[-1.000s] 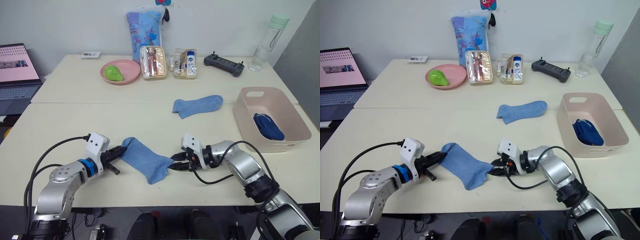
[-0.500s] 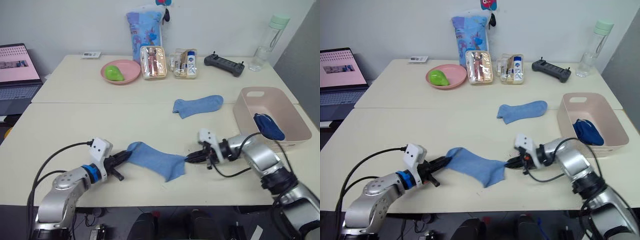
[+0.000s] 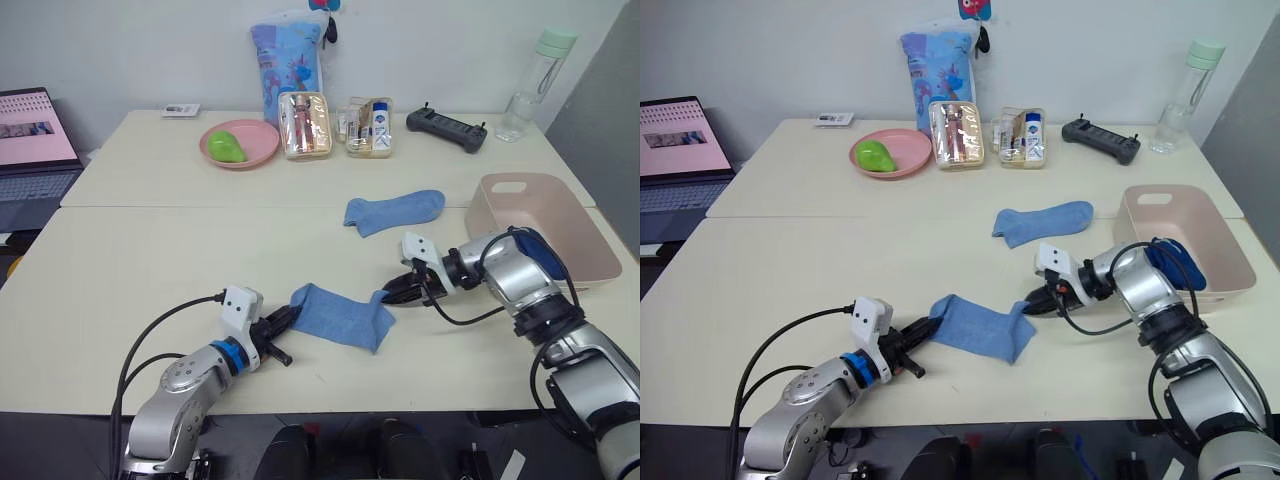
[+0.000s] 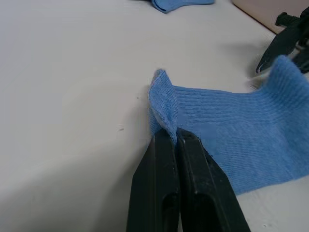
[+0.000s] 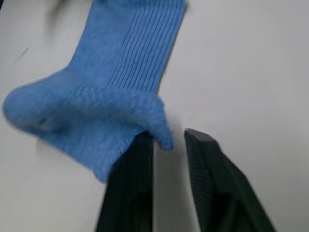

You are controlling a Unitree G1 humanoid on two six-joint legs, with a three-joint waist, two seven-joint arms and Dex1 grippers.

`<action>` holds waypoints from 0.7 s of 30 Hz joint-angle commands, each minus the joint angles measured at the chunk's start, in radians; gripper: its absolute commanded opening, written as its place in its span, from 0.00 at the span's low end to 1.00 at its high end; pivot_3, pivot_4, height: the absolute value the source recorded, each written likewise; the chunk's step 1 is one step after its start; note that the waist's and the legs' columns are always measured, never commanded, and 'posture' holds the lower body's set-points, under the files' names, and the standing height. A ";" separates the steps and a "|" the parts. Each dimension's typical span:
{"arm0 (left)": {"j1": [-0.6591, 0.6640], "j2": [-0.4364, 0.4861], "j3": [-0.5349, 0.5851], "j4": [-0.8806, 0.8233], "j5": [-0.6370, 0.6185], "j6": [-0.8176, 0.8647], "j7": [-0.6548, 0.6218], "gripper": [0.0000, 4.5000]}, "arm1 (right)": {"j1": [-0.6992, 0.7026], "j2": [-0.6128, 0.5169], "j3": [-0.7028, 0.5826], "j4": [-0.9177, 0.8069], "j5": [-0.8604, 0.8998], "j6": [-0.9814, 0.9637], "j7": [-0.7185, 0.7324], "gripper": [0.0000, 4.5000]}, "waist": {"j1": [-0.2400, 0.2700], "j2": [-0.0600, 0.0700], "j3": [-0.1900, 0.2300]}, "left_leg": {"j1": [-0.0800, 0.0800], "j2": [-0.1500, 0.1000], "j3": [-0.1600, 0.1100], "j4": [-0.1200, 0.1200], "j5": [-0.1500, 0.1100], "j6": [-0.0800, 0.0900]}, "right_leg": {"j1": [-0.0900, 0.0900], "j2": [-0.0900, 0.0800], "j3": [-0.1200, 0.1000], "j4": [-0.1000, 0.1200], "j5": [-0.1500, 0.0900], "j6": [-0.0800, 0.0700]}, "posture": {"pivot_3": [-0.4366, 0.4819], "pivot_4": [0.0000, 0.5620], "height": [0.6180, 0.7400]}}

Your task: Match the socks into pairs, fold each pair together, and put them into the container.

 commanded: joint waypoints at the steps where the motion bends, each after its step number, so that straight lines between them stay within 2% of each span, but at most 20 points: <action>1: 0.017 0.030 0.037 -0.022 -0.008 -0.031 -0.011 0.00 | 0.006 -0.026 -0.085 -0.066 0.030 0.042 -0.030 0.54 | 0.002 0.000 0.000 | 0.000 0.000 0.000 0.000 0.000 0.000 | 0.000 0.000 0.000 0.000 0.000 0.000 | 0.48 0.27 1.00; 2: 0.020 0.035 0.041 -0.024 -0.012 -0.031 -0.014 0.00 | 0.024 -0.032 -0.111 -0.096 0.052 0.073 -0.038 0.61 | 0.004 0.000 0.000 | 0.000 0.000 0.000 0.000 0.000 0.000 | 0.000 0.000 0.000 0.000 0.000 0.000 | 0.48 0.27 1.00; 6: 0.019 0.043 0.059 -0.019 -0.026 -0.034 -0.012 0.00 | 0.158 -0.081 -0.212 -0.284 0.146 0.248 -0.082 0.61 | 0.012 0.000 0.000 | -0.001 -0.001 -0.001 0.000 0.000 0.000 | 0.000 -0.001 -0.001 -0.002 0.000 0.000 | 0.48 0.27 1.00; 7: 0.019 0.042 0.065 -0.020 -0.040 -0.027 -0.016 0.05 | 0.199 -0.097 -0.224 -0.334 0.153 0.273 -0.100 0.62 | 0.013 0.000 0.000 | -0.001 -0.001 -0.001 0.000 0.000 0.000 | 0.000 -0.001 -0.001 -0.002 0.000 0.000 | 0.48 0.27 1.00; 10: 0.031 0.057 0.077 -0.038 -0.058 -0.013 -0.027 0.22 | 0.301 -0.126 -0.255 -0.473 0.184 0.344 -0.151 0.62 | 0.010 0.000 0.000 | -0.001 -0.001 -0.001 0.000 0.000 0.000 | 0.000 -0.001 0.000 -0.001 0.000 0.000 | 0.48 0.27 1.00; 14: 0.042 0.119 0.120 -0.059 -0.097 0.006 -0.065 0.52 | 0.418 -0.112 -0.291 -0.631 0.225 0.438 -0.256 0.62 | 0.000 0.000 0.000 | 0.000 0.000 -0.001 -0.001 0.000 0.000 | 0.000 0.000 0.000 0.000 0.000 0.000 | 0.48 0.27 1.00; 18: -0.001 0.170 0.134 -0.034 -0.129 0.030 -0.101 0.81 | 0.463 -0.080 -0.293 -0.696 0.239 0.483 -0.345 0.62 | 0.002 0.000 0.000 | 0.000 0.000 0.000 -0.001 0.000 0.000 | 0.000 0.000 0.000 0.000 0.000 0.000 | 0.48 0.27 1.00; 20: -0.063 0.189 0.121 0.021 -0.122 0.037 -0.120 0.95 | 0.479 -0.055 -0.284 -0.718 0.249 0.503 -0.382 0.62 | 0.005 0.000 0.000 | 0.000 0.000 0.000 0.000 0.000 0.000 | 0.000 0.000 0.000 0.000 0.000 0.000 | 0.48 0.27 1.00; 21: -0.089 0.196 0.114 0.044 -0.116 0.039 -0.128 0.95 | 0.485 -0.046 -0.280 -0.727 0.255 0.512 -0.395 0.62 | 0.007 0.000 0.000 | 0.000 0.000 -0.001 0.000 0.000 0.000 | 0.001 0.000 0.000 0.000 0.000 0.000 | 0.48 0.27 1.00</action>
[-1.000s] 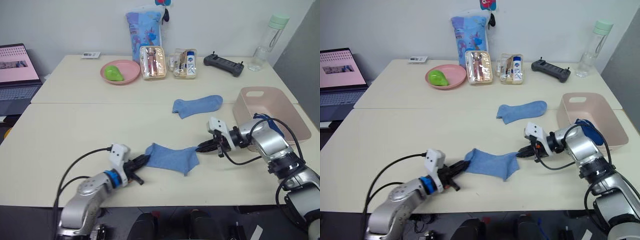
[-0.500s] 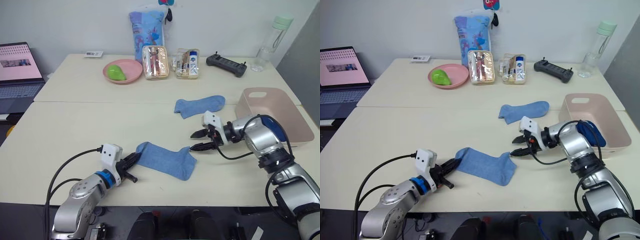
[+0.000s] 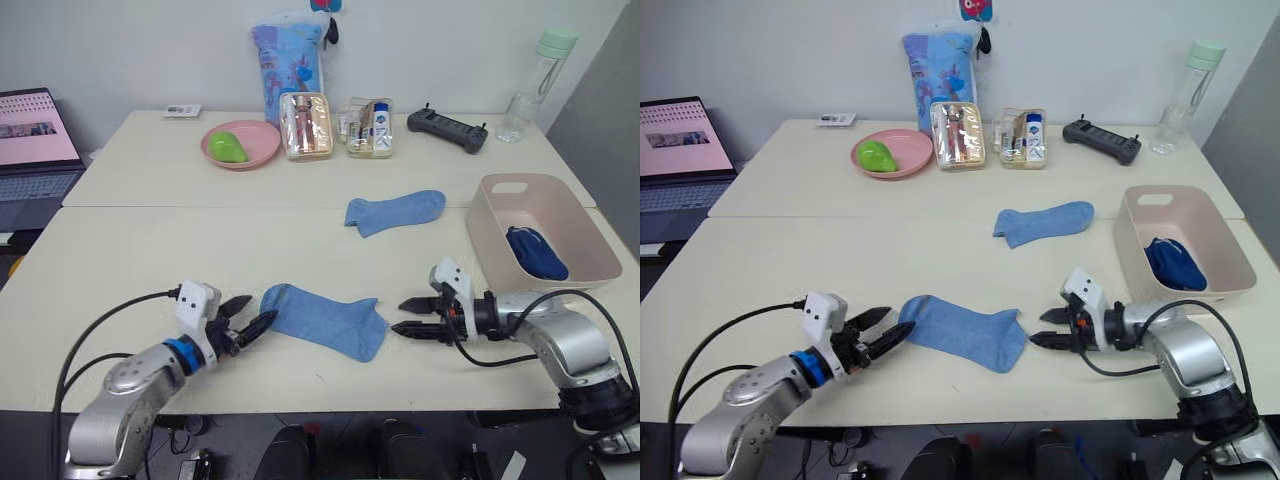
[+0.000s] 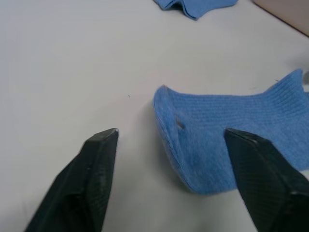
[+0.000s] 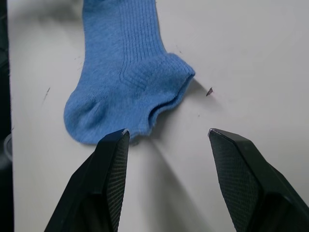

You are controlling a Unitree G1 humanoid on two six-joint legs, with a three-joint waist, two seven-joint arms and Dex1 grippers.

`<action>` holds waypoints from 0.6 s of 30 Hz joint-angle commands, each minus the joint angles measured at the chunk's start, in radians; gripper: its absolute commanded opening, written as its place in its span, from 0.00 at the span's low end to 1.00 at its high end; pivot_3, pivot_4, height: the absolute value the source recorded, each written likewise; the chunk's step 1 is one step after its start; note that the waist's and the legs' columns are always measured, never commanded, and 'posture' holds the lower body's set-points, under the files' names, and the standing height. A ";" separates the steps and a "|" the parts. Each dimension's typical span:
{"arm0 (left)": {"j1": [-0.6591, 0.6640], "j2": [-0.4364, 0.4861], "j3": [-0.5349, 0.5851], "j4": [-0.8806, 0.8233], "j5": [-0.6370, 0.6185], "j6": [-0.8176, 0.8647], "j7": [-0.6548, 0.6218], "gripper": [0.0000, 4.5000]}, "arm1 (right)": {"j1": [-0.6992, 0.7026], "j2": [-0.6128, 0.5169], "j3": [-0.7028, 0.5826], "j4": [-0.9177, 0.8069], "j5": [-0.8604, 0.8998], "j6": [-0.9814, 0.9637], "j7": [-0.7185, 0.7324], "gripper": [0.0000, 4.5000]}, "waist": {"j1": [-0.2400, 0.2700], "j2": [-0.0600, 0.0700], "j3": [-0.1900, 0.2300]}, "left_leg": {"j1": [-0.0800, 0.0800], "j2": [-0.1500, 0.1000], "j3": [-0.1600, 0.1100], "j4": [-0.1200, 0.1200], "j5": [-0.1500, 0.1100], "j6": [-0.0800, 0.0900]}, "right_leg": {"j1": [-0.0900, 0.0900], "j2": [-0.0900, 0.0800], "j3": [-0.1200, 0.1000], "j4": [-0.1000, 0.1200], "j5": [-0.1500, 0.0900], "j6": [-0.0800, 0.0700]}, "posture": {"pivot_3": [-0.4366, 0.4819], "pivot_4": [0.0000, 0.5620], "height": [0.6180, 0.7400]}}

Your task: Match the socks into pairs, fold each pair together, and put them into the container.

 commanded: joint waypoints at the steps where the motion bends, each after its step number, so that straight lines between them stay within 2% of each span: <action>1: -0.080 0.029 -0.017 0.058 -0.006 0.008 -0.039 0.95 | 0.018 0.028 -0.008 -0.071 0.044 0.035 -0.050 0.62 | 0.002 0.000 0.000 | 0.000 0.000 0.000 0.000 0.000 0.000 | 0.000 0.000 0.000 0.000 0.000 0.000 | 0.48 0.27 1.00; 7: -0.141 0.072 -0.110 0.164 0.078 -0.021 -0.096 0.95 | -0.001 0.060 0.046 -0.021 0.030 0.022 -0.096 0.62 | -0.006 0.000 0.000 | 0.000 0.000 0.001 0.000 0.000 0.000 | 0.000 0.000 0.001 0.000 0.000 0.000 | 0.48 0.27 1.00; 8: -0.140 0.073 -0.109 0.164 0.072 -0.021 -0.107 0.89 | 0.002 0.067 0.043 -0.026 0.044 0.024 -0.098 0.56 | -0.006 0.000 0.000 | 0.000 0.000 0.001 0.000 0.000 0.000 | 0.000 0.000 0.001 0.000 0.000 0.000 | 0.48 0.27 1.00; 10: -0.133 0.079 -0.111 0.156 0.062 -0.017 -0.128 0.82 | 0.012 0.062 0.041 -0.040 0.063 0.024 -0.089 0.49 | -0.006 0.000 0.000 | 0.000 0.000 0.000 0.000 0.000 0.000 | 0.000 0.000 0.000 0.000 0.000 0.000 | 0.48 0.27 1.00; 16: -0.110 0.065 -0.078 0.129 0.033 0.004 -0.118 0.39 | 0.032 0.040 0.033 -0.048 0.076 0.016 -0.078 0.03 | -0.005 0.000 0.000 | 0.000 0.000 0.000 0.000 0.000 0.000 | 0.000 0.000 0.000 0.000 0.000 0.000 | 0.48 0.27 1.00; 18: -0.097 0.061 -0.063 0.115 0.017 0.015 -0.105 0.23 | 0.031 0.031 0.027 -0.043 0.080 0.012 -0.074 0.00 | -0.005 0.000 0.000 | 0.000 0.000 0.000 0.000 0.000 0.000 | 0.000 0.000 0.001 0.000 0.000 0.000 | 0.48 0.27 1.00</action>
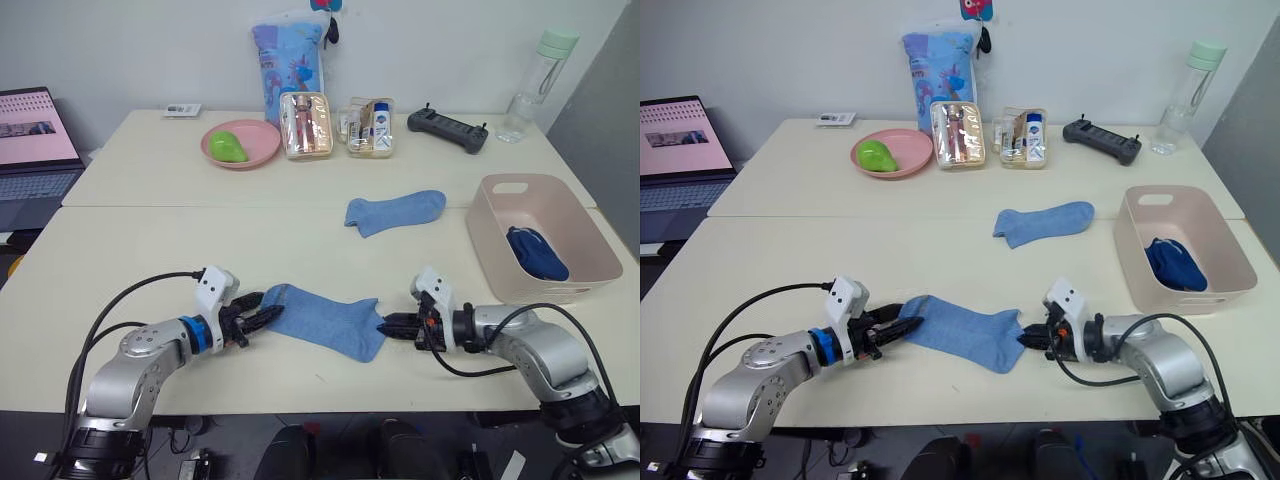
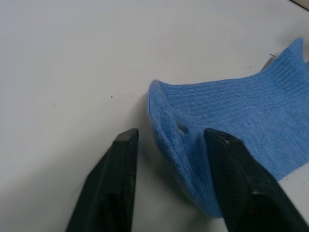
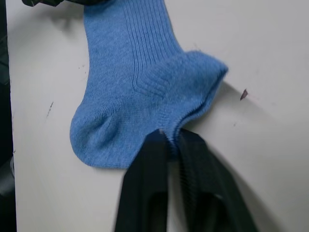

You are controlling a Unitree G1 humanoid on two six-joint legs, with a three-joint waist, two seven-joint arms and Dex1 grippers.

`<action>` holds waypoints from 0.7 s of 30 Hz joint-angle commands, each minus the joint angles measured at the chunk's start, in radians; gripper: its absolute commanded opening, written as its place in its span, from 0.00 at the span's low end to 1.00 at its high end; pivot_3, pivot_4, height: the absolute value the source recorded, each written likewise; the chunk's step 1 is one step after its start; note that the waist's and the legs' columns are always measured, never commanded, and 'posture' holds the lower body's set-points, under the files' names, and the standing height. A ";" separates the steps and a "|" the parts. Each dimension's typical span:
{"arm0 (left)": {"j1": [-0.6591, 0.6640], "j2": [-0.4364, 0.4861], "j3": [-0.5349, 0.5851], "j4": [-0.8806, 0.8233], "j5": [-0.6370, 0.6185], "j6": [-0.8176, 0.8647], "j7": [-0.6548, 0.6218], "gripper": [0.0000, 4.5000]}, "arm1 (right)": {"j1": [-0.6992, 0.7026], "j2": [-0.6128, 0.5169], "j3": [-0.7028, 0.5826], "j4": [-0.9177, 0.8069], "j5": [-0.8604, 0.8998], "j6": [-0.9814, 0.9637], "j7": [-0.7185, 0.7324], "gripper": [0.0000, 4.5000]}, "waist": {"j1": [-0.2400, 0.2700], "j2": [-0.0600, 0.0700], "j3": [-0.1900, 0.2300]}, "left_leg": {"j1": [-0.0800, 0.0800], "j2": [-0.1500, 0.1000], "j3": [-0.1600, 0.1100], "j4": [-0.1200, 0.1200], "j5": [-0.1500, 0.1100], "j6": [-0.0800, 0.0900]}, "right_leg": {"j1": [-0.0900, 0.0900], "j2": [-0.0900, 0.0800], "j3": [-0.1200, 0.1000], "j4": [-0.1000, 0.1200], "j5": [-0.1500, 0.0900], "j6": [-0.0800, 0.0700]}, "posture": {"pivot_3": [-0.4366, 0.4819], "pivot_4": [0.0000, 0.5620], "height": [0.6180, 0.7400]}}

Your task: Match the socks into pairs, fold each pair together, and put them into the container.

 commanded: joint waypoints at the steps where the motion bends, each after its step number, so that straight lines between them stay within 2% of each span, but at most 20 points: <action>1: 0.024 -0.005 0.051 -0.061 -0.040 0.025 0.020 0.17 | -0.010 -0.030 -0.031 -0.024 0.029 -0.018 0.020 0.00 | 0.000 0.000 0.000 | 0.000 0.000 0.000 0.000 0.000 0.000 | 0.000 0.000 0.000 0.000 0.000 0.000 | 0.48 0.27 1.00; 3: 0.044 -0.013 0.067 -0.086 -0.061 0.054 0.039 0.02 | -0.032 -0.050 -0.043 0.006 0.032 -0.026 0.028 0.00 | 0.000 0.000 0.000 | 0.000 0.000 0.000 0.000 0.000 0.000 | 0.000 0.000 0.000 0.000 0.000 0.000 | 0.48 0.27 1.00; 4: 0.060 -0.019 0.076 -0.108 -0.082 0.074 0.047 0.01 | -0.047 -0.064 -0.048 0.030 0.032 -0.032 0.040 0.00 | 0.000 0.000 0.000 | 0.000 0.000 0.000 0.000 0.000 0.000 | 0.000 0.000 0.000 0.000 0.000 0.000 | 0.48 0.27 1.00; 10: 0.163 -0.093 0.090 -0.266 -0.205 0.175 0.118 0.01 | -0.095 -0.150 -0.061 0.096 0.032 -0.066 0.110 0.00 | 0.001 0.000 0.000 | 0.000 0.000 0.001 0.000 0.000 0.000 | 0.000 0.000 0.000 -0.001 0.000 0.000 | 0.48 0.27 1.00; 17: 0.193 -0.262 0.044 -0.320 -0.200 0.164 0.287 0.01 | -0.115 -0.181 -0.046 0.146 0.017 -0.094 0.144 0.00 | 0.005 0.000 0.000 | 0.000 0.000 0.000 0.000 0.000 0.000 | 0.001 0.000 0.000 0.000 0.000 0.000 | 0.48 0.27 1.00; 21: 0.226 -0.308 0.005 -0.333 -0.173 0.147 0.330 0.01 | -0.113 -0.179 -0.041 0.156 0.004 -0.109 0.135 0.00 | 0.004 0.000 0.000 | 0.000 0.000 0.001 0.000 0.000 0.000 | 0.001 0.000 0.001 0.000 0.000 0.000 | 0.48 0.27 1.00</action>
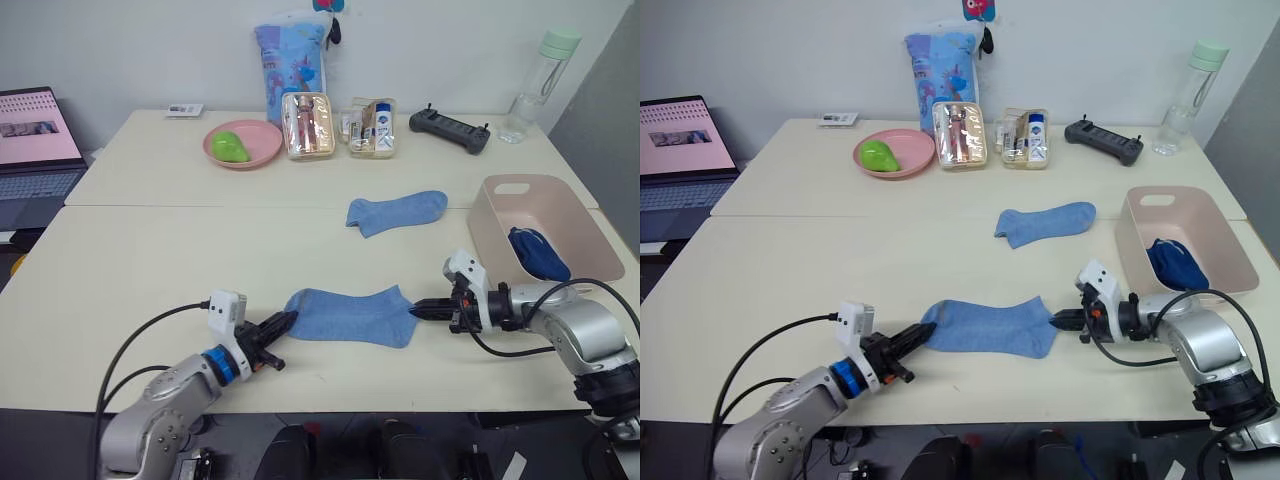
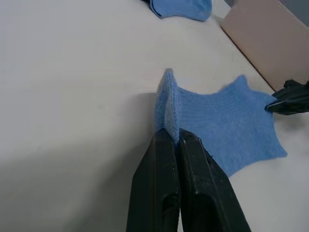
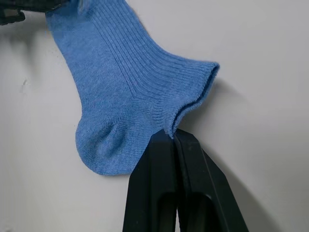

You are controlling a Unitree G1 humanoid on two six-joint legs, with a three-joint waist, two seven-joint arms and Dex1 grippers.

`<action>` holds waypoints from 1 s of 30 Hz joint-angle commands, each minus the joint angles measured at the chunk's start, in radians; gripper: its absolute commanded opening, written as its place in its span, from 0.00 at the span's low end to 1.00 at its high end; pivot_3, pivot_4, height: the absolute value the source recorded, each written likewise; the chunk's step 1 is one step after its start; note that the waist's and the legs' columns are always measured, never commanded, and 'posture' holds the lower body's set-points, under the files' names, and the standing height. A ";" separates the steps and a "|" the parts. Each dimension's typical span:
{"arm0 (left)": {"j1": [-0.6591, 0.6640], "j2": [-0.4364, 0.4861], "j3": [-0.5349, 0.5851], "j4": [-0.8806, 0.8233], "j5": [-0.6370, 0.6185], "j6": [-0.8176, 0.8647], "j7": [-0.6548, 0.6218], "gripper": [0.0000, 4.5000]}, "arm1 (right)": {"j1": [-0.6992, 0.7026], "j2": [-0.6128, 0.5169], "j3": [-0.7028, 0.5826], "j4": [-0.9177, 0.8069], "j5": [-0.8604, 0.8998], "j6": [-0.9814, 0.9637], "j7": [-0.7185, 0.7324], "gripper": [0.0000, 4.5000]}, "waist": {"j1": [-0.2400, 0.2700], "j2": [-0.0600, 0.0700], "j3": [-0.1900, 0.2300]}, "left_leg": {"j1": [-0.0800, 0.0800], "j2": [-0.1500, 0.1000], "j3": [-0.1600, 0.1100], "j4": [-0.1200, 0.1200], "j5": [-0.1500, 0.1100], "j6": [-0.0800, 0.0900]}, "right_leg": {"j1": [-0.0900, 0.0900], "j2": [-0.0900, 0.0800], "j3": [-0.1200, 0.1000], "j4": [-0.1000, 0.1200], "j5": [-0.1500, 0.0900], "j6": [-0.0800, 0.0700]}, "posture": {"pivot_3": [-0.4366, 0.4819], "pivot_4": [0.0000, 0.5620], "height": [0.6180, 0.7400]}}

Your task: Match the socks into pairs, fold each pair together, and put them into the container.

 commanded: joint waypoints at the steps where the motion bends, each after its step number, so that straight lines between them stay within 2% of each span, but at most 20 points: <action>1: 0.026 -0.021 -0.027 -0.051 0.011 -0.025 0.030 0.01 | -0.012 0.002 -0.013 -0.006 0.001 -0.016 -0.004 0.00 | 0.000 0.000 0.000 | 0.000 0.000 0.000 0.000 0.000 0.000 | 0.000 0.000 0.000 0.000 0.000 0.000 | 0.48 0.27 1.00; 4: 0.046 -0.030 -0.038 -0.056 0.016 -0.037 0.047 0.01 | -0.016 0.012 -0.028 -0.005 0.005 -0.025 -0.017 0.00 | 0.000 0.000 0.000 | 0.000 0.000 0.000 0.000 0.000 0.000 | 0.000 0.000 0.000 0.000 0.000 0.000 | 0.48 0.27 1.00; 5: 0.050 -0.027 -0.036 -0.056 0.018 -0.041 0.046 0.10 | -0.015 0.010 -0.031 -0.006 0.002 -0.033 -0.017 0.10 | 0.001 0.000 0.000 | 0.000 0.000 0.000 0.000 0.000 0.000 | 0.000 0.000 0.000 0.000 0.000 0.000 | 0.48 0.27 1.00; 7: 0.057 -0.016 -0.012 -0.055 0.012 -0.047 0.049 0.21 | -0.012 0.003 -0.037 -0.007 -0.024 -0.082 -0.029 0.23 | 0.000 0.000 0.000 | 0.000 0.000 0.000 0.000 0.000 0.000 | 0.000 0.000 0.000 0.000 0.000 0.000 | 0.48 0.27 1.00; 11: 0.064 0.048 0.058 -0.062 -0.001 -0.054 0.029 0.49 | -0.009 -0.014 -0.065 -0.035 -0.030 -0.138 -0.028 0.53 | -0.001 0.000 0.000 | 0.000 0.000 0.000 0.000 0.000 0.000 | 0.000 0.000 0.000 0.000 0.000 0.000 | 0.48 0.27 1.00; 12: 0.062 0.091 0.097 -0.062 -0.013 -0.063 -0.006 0.55 | -0.011 -0.011 -0.071 -0.061 -0.029 -0.162 -0.034 0.60 | -0.001 0.000 0.000 | 0.000 0.000 0.000 0.000 0.000 0.000 | 0.000 0.001 0.000 0.000 0.000 0.000 | 0.48 0.27 1.00; 14: 0.052 0.169 0.146 -0.067 -0.026 -0.082 -0.076 0.55 | -0.017 0.019 -0.082 -0.107 -0.017 -0.183 -0.059 0.60 | -0.003 0.000 0.000 | 0.000 0.001 0.000 0.000 0.000 0.000 | 0.000 0.001 0.000 0.001 0.000 0.000 | 0.48 0.27 1.00; 16: 0.025 0.226 0.143 -0.072 -0.016 -0.111 -0.135 0.55 | -0.025 0.065 -0.071 -0.132 -0.014 -0.200 -0.087 0.60 | -0.003 0.000 0.000 | 0.001 0.002 0.000 0.000 0.000 0.000 | 0.000 0.002 0.000 0.000 0.000 0.000 | 0.48 0.27 1.00; 18: -0.029 0.255 0.105 -0.069 -0.003 -0.135 -0.175 0.56 | -0.020 0.105 -0.030 -0.137 -0.063 -0.259 -0.113 0.51 | -0.001 0.000 0.000 | 0.001 0.001 0.000 0.000 0.000 0.000 | 0.000 0.002 0.000 0.000 0.000 0.000 | 0.48 0.27 1.00; 19: -0.060 0.263 0.080 -0.056 0.021 -0.150 -0.179 0.52 | -0.015 0.122 -0.007 -0.133 -0.085 -0.286 -0.119 0.47 | 0.003 0.000 0.000 | 0.001 0.000 0.000 0.000 0.000 0.000 | 0.000 0.002 0.000 0.000 0.000 0.000 | 0.48 0.27 1.00; 21: -0.120 0.284 -0.021 -0.022 0.123 -0.216 -0.212 0.42 | -0.002 0.167 0.042 -0.098 -0.124 -0.345 -0.128 0.32 | 0.007 0.000 0.000 | 0.000 0.000 0.000 0.000 0.000 0.000 | 0.001 0.001 0.000 -0.001 0.000 0.000 | 0.48 0.27 1.00; 23: -0.169 0.296 -0.131 0.028 0.233 -0.307 -0.255 0.29 | 0.009 0.221 0.072 -0.064 -0.147 -0.393 -0.150 0.17 | 0.005 0.000 -0.001 | 0.000 -0.001 0.000 0.000 0.000 0.000 | 0.000 0.001 0.001 -0.001 0.000 0.000 | 0.48 0.27 1.00; 25: -0.196 0.283 -0.192 0.102 0.307 -0.365 -0.253 0.15 | 0.028 0.231 0.105 -0.039 -0.187 -0.447 -0.148 0.01 | 0.002 0.000 -0.001 | 0.000 -0.001 0.001 0.000 0.000 0.000 | 0.000 0.001 0.001 -0.001 0.000 0.000 | 0.48 0.27 1.00; 27: -0.206 0.268 -0.222 0.174 0.352 -0.401 -0.243 0.00 | 0.056 0.222 0.123 -0.013 -0.223 -0.492 -0.145 0.00 | 0.001 0.000 -0.001 | 0.000 0.000 0.000 -0.001 0.000 0.000 | 0.000 0.001 0.000 -0.001 0.000 0.000 | 0.48 0.27 1.00; 30: -0.189 0.267 -0.233 0.253 0.395 -0.436 -0.239 0.00 | 0.100 0.199 0.116 0.019 -0.253 -0.536 -0.144 0.00 | -0.001 0.000 -0.001 | 0.001 0.000 0.000 0.000 0.000 0.000 | 0.000 0.001 0.000 0.000 0.000 0.000 | 0.48 0.27 1.00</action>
